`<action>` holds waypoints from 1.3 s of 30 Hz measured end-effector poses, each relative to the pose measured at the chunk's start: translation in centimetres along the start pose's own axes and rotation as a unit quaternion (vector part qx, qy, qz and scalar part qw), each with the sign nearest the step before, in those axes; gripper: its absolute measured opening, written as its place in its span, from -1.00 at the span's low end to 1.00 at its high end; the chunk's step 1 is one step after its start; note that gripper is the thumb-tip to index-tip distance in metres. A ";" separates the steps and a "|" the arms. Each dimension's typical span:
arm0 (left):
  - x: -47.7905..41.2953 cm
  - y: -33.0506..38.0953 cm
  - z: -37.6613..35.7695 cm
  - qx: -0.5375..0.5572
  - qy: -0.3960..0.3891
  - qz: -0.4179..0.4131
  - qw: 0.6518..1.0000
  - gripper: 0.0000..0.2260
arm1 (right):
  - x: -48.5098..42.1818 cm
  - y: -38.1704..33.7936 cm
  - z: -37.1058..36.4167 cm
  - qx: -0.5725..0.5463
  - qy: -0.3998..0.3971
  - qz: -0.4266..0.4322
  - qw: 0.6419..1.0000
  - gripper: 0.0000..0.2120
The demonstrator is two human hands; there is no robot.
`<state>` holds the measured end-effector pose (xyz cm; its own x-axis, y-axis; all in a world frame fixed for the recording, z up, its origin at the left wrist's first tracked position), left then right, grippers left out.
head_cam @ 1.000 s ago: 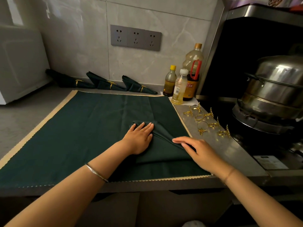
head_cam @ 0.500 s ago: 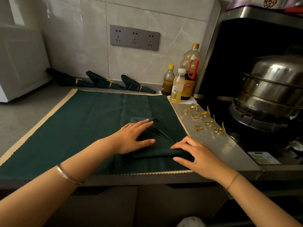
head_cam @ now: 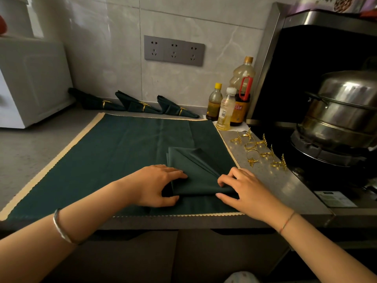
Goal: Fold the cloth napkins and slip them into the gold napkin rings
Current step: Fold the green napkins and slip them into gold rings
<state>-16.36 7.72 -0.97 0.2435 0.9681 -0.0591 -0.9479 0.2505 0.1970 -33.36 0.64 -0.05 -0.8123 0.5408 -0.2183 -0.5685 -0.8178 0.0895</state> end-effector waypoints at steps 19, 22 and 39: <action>-3.4 -4.5 1.3 0.247 0.189 0.122 0.943 -0.71 | -3.2 1.9 -0.1 -0.074 0.028 -0.099 0.992 -0.67; -3.6 -4.2 1.1 0.180 0.188 0.122 0.958 -0.63 | -3.5 1.6 -0.7 -0.068 0.012 -0.081 0.994 -0.58; -6.5 -3.4 -2.7 0.072 -0.006 0.107 0.992 -0.57 | -3.7 0.5 -0.2 -0.016 0.033 -0.035 0.999 -0.59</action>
<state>-15.31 0.55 -3.86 0.0426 0.9990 0.0106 -0.9389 0.0364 0.3421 -30.65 -1.80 0.64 -0.7593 0.5840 -0.2869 -0.6187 -0.7846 0.0403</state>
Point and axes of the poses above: each hand's wrist, its own x-axis away from the middle knuckle, its own z-axis out of the back of the hand, y = z × x, the point moved 8 cm from there along -x, towards the middle knuckle, and after that the axes turned 7 degrees about x, right-handed, at the moved point
